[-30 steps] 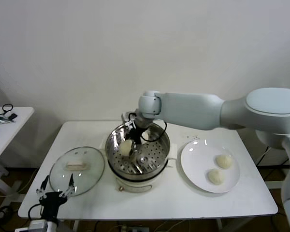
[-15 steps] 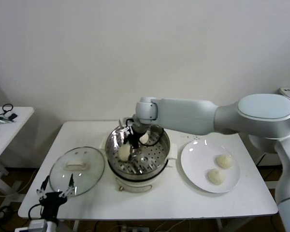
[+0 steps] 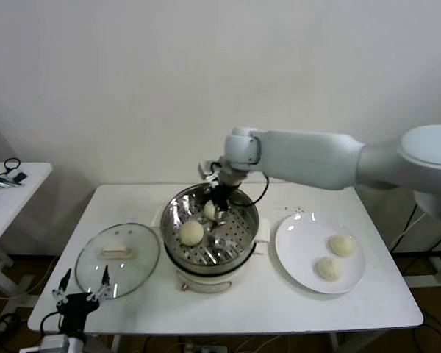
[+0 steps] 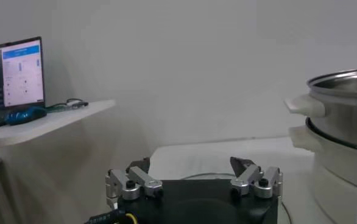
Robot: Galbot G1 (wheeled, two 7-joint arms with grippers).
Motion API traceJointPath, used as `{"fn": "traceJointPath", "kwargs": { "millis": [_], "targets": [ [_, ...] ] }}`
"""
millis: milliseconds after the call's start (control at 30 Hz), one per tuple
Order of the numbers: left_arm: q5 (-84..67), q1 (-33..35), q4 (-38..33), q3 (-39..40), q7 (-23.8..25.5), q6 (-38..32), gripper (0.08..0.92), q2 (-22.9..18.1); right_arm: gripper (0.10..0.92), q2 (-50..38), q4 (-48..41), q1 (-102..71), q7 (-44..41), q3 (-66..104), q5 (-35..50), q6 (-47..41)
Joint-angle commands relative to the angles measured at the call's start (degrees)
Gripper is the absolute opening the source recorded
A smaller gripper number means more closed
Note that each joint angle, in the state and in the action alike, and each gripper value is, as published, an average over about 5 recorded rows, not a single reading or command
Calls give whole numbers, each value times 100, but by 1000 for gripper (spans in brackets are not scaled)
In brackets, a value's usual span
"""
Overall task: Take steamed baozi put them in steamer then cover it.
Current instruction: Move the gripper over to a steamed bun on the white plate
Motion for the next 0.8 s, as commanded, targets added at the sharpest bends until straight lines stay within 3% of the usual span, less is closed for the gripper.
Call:
{"fn": "traceJointPath", "kwargs": {
  "millis": [33, 400, 800],
  "targets": [
    [-28, 4, -6, 1, -9, 14, 823, 12, 823, -1608, 1011, 749, -441, -435, -459, 199],
    [43, 34, -42, -21, 6, 38, 823, -16, 823, -3023, 1085, -741, -494, -92, -2179, 202],
    [312, 41, -121, -18, -12, 118, 823, -154, 823, -3453, 495, -2474, -611, 983, -3315, 397]
  ]
}}
